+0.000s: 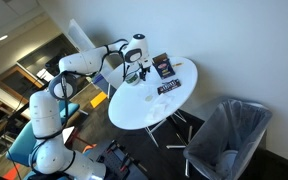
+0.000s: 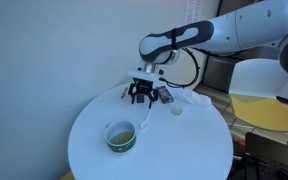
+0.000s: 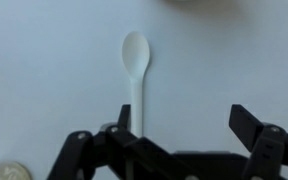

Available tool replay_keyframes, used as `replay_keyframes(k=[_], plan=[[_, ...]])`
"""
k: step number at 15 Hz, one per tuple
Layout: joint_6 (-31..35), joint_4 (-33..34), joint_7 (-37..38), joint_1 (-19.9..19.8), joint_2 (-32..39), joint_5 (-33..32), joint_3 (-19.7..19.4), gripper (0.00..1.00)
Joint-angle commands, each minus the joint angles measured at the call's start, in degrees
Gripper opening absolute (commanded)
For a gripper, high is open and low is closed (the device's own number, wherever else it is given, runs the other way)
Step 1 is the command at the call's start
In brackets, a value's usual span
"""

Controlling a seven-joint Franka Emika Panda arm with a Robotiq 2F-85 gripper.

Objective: Put some of the things in the cup on the spoon

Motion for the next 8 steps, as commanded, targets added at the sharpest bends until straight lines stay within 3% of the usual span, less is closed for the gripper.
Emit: replay_keyframes(k=[1,8], plan=[[-4.4,1.7,0.4,-1.2,-0.1,0.6,1.1,1.0],[-10.4,5.6,-1.7,-2.8,4.9,0.1,0.7,1.0]])
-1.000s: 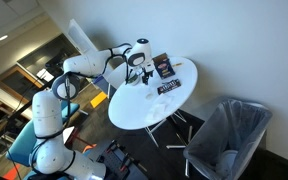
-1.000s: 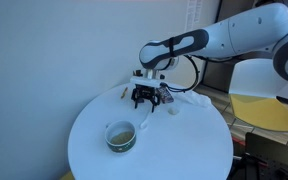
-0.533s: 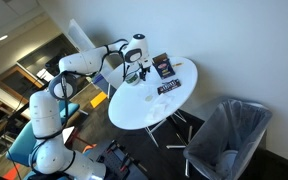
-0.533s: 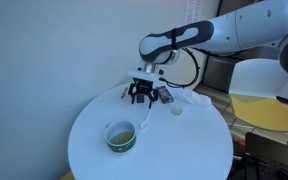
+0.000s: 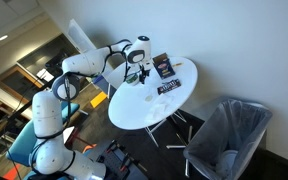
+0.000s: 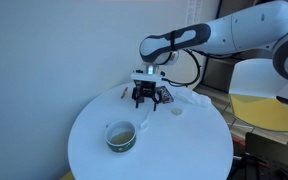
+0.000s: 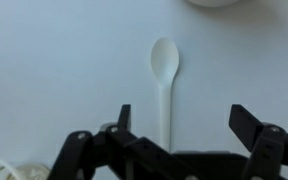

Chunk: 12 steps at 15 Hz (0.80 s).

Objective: Put some of the things in the cup on the spoon

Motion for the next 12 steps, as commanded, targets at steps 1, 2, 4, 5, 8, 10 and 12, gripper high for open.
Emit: replay_keyframes(k=[1,2,4,5,8,10,12], plan=[[-2.3,3.4,-1.7,-1.7,2.9,0.3,0.5,1.0],[-2.1,3.6,-2.2,-2.0,3.3,0.3,0.5,1.0],[-1.6,3.9,-3.3,-2.4,4.0,0.4,0.6,1.0],[-1.8,4.1,-3.4,-2.7,4.4,0.5,0.6,1.0],[-1.8,4.7,-4.2,-3.1,5.2,0.9,0.8,1.0],[-2.1,5.2,-3.9,-3.2,5.7,1.2,1.0,1.0],[-2.5,5.6,-3.3,-3.2,6.1,1.4,1.2,1.0]])
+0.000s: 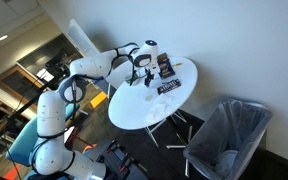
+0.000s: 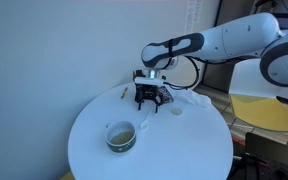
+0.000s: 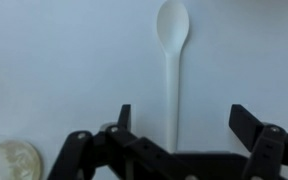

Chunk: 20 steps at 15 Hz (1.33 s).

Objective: Put some of the things in the cup on the spoon

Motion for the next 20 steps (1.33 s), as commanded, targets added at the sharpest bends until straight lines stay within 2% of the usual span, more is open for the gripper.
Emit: replay_keyframes(k=[1,11,20], plan=[[-2.4,3.0,0.3,-0.7,1.6,1.2,1.0,1.0],[-9.8,7.7,5.7,-0.5,4.8,1.2,1.0,1.0],[-9.5,9.9,5.2,-0.5,6.4,1.2,1.3,1.0]])
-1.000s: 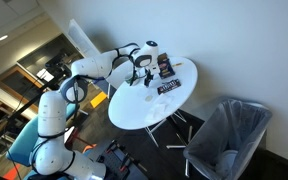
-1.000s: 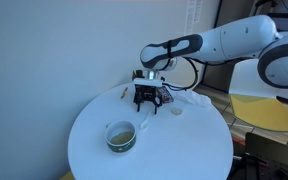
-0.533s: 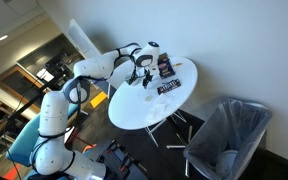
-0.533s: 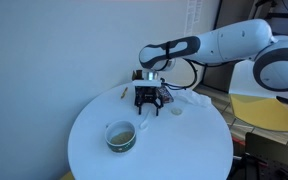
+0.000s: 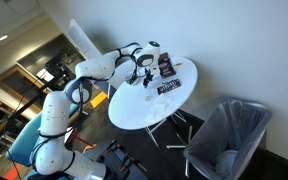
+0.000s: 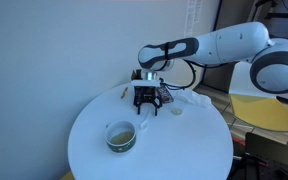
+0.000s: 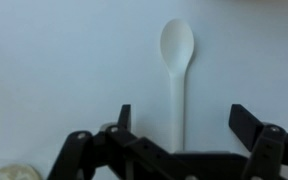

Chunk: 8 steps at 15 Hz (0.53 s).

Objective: Put some of the things in the cup on the spoon

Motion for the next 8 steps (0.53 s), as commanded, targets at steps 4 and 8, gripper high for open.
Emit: replay_keyframes(k=[4,8], plan=[[-1.5,3.1,1.1,-0.4,1.6,0.3,1.0,0.74],[-1.3,3.5,1.1,-0.1,1.4,-0.1,1.0,0.42]])
